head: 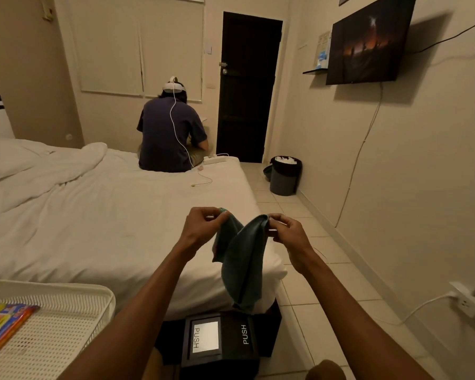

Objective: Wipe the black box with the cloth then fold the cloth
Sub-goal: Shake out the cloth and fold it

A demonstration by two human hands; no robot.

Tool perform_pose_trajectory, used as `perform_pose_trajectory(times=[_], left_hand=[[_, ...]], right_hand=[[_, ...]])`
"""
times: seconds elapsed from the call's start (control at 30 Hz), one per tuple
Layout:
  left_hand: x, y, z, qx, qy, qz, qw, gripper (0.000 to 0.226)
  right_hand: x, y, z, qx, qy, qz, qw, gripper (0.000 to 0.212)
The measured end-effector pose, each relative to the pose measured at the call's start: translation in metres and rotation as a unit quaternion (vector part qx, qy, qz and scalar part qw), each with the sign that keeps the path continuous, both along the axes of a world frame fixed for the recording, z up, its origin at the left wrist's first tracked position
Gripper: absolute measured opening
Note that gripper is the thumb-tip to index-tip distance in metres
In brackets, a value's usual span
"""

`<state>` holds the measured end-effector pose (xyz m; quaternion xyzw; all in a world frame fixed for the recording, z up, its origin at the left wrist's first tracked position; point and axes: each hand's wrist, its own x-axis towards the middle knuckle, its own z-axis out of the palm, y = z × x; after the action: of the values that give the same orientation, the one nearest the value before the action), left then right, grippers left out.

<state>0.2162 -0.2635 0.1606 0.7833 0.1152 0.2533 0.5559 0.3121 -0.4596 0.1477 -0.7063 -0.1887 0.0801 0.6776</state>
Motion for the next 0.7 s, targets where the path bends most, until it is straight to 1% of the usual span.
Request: perform_pose_trajectory(times=[0.1,0.17,0.2,0.23,0.27,0.37,0.4,0.43,0.5,0.6,0.7], left_hand=[[0.0,0.007,-0.004,-0.027,0.019,0.009,0.999,0.031],[0.001,0.011,-0.005,-0.033,0.032,0.008,0.999,0.029],[0.001,0.013,-0.004,-0.032,0.04,0.007,0.999,0.025],[0.001,0.015,-0.003,-0.03,0.048,0.01,0.998,0.02],[0.001,0.018,-0.002,-0.03,0.053,0.013,0.998,0.016],[-0.003,0.033,-0.001,-0.046,0.057,0.023,0.997,0.01],[-0.004,0.039,-0.002,-0.051,0.059,0.027,0.997,0.01],[-0.006,0.046,-0.004,-0.054,0.059,0.034,0.996,0.013],[-0.01,0.059,-0.007,-0.049,0.055,0.057,0.996,0.02],[-0.014,0.072,-0.01,-0.037,0.045,0.098,0.993,0.026],[-0.017,0.08,-0.01,-0.039,0.04,0.122,0.991,0.026]], right_hand=[[0.01,-0.01,0.002,0.004,0.039,-0.013,0.999,0.028],[0.013,-0.016,0.004,-0.018,0.052,-0.022,0.998,0.04],[0.014,-0.018,0.004,-0.043,0.043,-0.022,0.998,0.043],[0.015,-0.021,0.004,-0.07,0.028,-0.016,0.997,0.041],[0.016,-0.024,0.005,-0.094,0.014,-0.007,0.995,0.036],[0.024,-0.035,0.01,-0.143,-0.013,0.008,0.99,0.01],[0.027,-0.039,0.013,-0.159,-0.017,0.014,0.987,0.005],[0.03,-0.043,0.017,-0.179,-0.022,0.023,0.983,0.005],[0.038,-0.05,0.023,-0.235,-0.036,0.036,0.971,0.013],[0.052,-0.057,0.031,-0.318,-0.079,0.026,0.944,0.022],[0.062,-0.059,0.036,-0.385,-0.113,0.024,0.916,0.021]])
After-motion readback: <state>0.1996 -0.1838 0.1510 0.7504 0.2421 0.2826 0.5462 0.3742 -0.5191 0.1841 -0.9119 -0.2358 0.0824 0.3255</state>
